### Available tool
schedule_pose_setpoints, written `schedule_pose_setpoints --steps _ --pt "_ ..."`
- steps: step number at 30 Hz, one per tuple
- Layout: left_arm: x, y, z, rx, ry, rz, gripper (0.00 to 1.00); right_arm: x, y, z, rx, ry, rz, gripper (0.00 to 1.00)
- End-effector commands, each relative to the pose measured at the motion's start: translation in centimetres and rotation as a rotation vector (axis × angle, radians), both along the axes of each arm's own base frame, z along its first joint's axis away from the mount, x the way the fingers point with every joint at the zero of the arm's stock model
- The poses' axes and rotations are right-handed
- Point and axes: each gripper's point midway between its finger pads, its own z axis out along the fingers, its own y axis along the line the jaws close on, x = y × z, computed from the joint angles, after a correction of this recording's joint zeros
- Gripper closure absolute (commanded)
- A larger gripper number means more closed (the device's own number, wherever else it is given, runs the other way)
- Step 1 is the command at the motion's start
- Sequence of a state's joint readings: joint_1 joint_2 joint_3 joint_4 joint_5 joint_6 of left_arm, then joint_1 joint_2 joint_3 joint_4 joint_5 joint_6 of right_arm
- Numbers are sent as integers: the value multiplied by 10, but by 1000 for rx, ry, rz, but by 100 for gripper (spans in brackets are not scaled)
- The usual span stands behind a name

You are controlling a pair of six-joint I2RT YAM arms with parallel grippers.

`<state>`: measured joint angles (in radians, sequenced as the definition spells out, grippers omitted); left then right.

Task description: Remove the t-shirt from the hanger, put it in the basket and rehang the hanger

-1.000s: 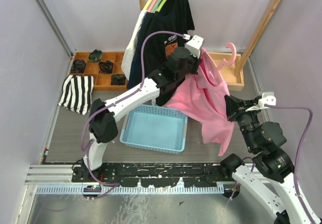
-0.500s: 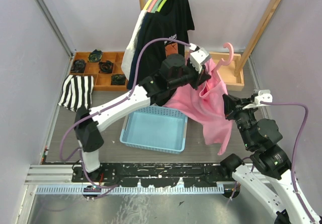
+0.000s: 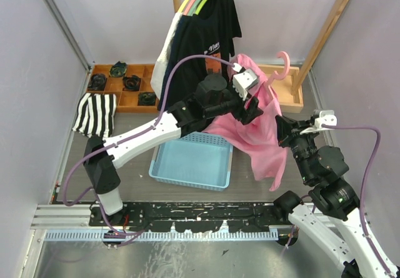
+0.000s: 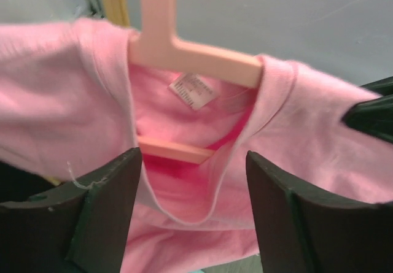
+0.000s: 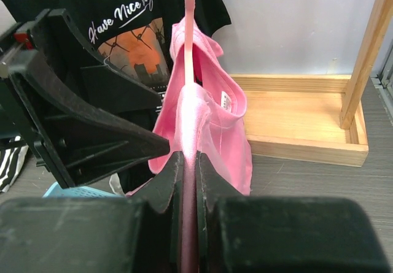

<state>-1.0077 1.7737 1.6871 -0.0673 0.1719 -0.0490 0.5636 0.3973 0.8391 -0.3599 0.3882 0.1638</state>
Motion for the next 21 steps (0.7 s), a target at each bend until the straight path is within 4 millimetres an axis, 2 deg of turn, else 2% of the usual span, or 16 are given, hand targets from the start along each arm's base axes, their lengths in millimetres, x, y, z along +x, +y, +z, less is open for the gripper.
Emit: schedule_pose_setpoints --steps 1,6,10,13,21 --pt "9 20 32 -58 -88 96 20 -4 -5 35 71 -117 -14 99" --pt "1 34 72 -175 -216 93 7 -3 -2 33 66 -113 -1 99" --pt "-6 30 97 -210 -275 35 6 -4 -1 33 65 -117 11 99" --pt "0 24 104 -194 -273 27 6 -5 0 35 65 -124 18 99" --pt "12 4 98 -159 -277 -3 6 -15 -1 44 98 -225 45 99"
